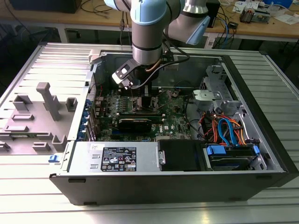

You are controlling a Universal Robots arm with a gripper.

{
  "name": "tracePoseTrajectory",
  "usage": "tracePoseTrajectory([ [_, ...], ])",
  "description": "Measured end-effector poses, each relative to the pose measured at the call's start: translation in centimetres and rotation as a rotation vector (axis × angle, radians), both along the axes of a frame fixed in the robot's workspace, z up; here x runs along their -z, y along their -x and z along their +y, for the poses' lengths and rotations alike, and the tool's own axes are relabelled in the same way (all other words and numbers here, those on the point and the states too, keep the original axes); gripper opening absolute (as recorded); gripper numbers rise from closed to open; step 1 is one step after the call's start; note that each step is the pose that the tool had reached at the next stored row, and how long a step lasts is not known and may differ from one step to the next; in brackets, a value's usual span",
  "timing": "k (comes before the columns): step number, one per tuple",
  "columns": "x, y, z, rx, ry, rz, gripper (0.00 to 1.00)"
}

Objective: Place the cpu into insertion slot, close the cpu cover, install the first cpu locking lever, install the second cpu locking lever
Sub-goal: 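Place the cpu into insertion slot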

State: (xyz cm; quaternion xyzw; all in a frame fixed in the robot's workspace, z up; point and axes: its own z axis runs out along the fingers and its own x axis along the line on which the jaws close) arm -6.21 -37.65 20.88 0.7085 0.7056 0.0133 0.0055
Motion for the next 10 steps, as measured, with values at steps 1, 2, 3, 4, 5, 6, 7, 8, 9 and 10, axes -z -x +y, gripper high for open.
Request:
tracePoseTrajectory([
  [1, 0.02, 0.0, 0.0, 0.0, 0.0, 0.0001, 0.55],
  [2, 0.05, 0.0, 0.0, 0.0, 0.0002, 0.0002, 0.55],
  [3, 0.09, 0.0, 0.0, 0.0, 0.0003, 0.0002, 0.55],
  [4, 0.14, 0.0, 0.0, 0.0, 0.0004, 0.0002, 0.55],
  [5, 0.2, 0.0, 0.0, 0.0, 0.0005, 0.0003, 0.55],
  [6, 0.26, 0.0, 0.0, 0.0, 0.0005, 0.0003, 0.55],
  [7, 0.32, 0.0, 0.0, 0.0, 0.0004, 0.0002, 0.55],
  [8, 0.39, 0.0, 0.0, 0.0, 0.0006, 0.0003, 0.55],
  [9, 0.44, 0.0, 0.0, 0.0, 0.0006, 0.0003, 0.55],
  [10, 0.53, 0.0, 0.0, 0.0, 0.0005, 0.0003, 0.55],
])
